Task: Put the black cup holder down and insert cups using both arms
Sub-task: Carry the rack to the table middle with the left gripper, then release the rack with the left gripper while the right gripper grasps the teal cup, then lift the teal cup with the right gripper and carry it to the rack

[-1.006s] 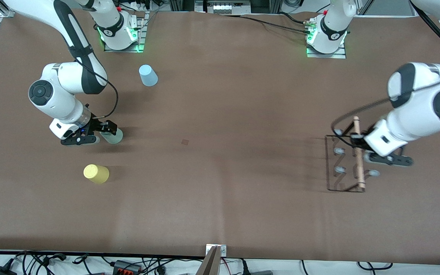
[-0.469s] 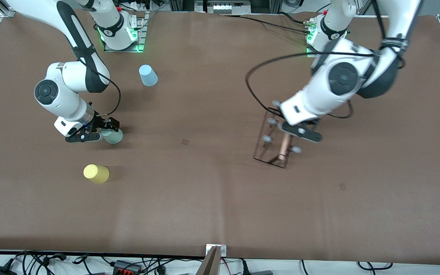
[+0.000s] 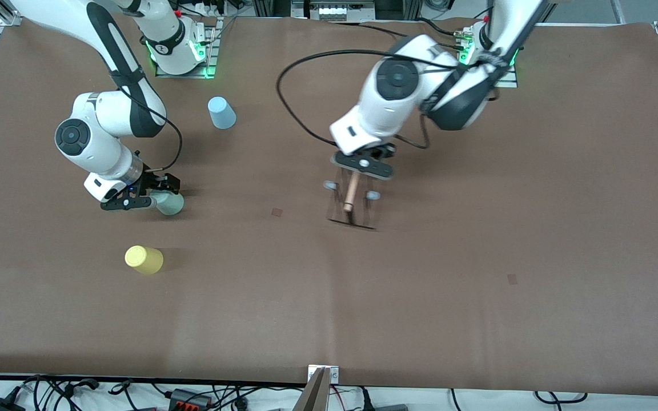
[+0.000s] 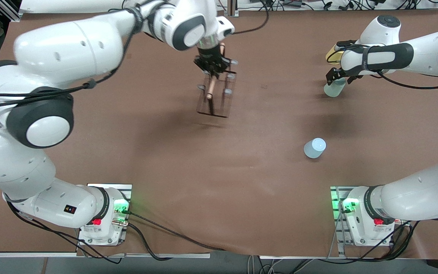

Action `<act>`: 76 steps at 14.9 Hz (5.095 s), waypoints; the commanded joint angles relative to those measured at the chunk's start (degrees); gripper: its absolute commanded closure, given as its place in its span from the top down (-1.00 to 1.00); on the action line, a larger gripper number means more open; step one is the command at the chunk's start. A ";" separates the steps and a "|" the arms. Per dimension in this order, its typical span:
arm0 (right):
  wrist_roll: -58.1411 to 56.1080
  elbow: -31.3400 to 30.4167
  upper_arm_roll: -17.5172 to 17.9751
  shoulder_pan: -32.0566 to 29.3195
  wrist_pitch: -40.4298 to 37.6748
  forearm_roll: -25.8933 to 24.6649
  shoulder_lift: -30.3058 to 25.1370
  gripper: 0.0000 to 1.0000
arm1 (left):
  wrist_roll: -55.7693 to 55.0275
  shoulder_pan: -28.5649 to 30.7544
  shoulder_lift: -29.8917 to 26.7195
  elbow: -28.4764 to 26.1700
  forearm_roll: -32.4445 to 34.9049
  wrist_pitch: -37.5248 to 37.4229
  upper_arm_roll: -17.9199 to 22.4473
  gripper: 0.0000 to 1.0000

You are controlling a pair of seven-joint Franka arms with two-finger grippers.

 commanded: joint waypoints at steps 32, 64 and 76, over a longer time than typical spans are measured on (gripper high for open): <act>0.26 -1.30 -0.19 0.56 4.60 1.01 1.13 0.07 | 4.03 7.30 1.36 16.76 10.08 -21.62 -0.02 1.00; 49.02 21.89 -0.02 21.65 -27.92 1.80 -6.26 -0.40 | 36.59 46.96 0.13 28.28 9.99 -35.61 -1.60 1.00; 80.93 29.72 4.03 31.93 -27.48 3.82 0.60 -0.40 | 36.67 46.00 -3.81 27.41 10.08 -35.44 -4.95 1.00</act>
